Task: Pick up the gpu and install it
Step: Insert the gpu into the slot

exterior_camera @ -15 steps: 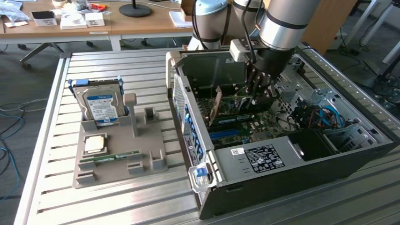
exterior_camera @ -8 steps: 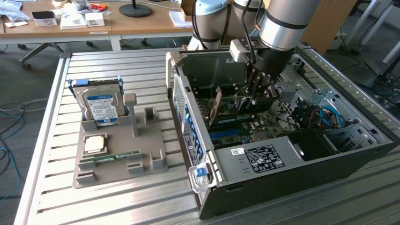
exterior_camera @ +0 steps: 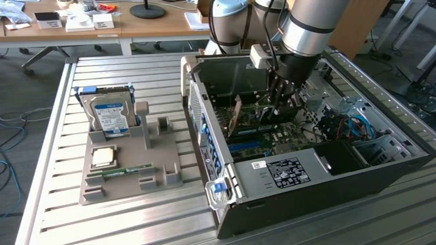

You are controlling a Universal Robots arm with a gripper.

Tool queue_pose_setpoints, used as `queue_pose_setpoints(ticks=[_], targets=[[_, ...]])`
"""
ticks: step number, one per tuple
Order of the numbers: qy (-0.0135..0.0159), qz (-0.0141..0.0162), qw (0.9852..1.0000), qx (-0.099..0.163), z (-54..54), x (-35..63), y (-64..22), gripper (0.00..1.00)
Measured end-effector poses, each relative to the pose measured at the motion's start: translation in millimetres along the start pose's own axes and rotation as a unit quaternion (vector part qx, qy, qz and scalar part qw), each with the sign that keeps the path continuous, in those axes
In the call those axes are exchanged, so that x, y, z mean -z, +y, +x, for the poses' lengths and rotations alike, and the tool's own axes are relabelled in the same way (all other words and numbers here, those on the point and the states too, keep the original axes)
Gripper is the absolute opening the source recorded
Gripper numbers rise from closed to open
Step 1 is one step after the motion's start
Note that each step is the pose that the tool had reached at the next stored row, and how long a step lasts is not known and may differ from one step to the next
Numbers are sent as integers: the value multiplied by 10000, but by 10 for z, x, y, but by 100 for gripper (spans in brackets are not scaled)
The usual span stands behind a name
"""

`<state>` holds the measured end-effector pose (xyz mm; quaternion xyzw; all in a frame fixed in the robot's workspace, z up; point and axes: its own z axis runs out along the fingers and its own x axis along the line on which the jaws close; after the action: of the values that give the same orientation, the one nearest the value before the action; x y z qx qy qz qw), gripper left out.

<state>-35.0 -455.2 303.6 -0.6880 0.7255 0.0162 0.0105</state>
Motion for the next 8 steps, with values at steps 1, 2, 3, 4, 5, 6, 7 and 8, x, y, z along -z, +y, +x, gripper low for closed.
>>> queue_pose_setpoints(ticks=[1,2,3,4,5,6,7,8], targets=[[-1,0,10000,0,0,-2,0,27],[-1,0,10000,0,0,-2,0,27],[-1,0,10000,0,0,-2,0,27],[-1,0,10000,0,0,-3,0,27],[-3,1,10000,0,0,-9,0,27],[-2,1,10000,0,0,-13,0,27],[-1,1,10000,0,0,-16,0,27],[0,0,10000,0,1,-16,0,27]])
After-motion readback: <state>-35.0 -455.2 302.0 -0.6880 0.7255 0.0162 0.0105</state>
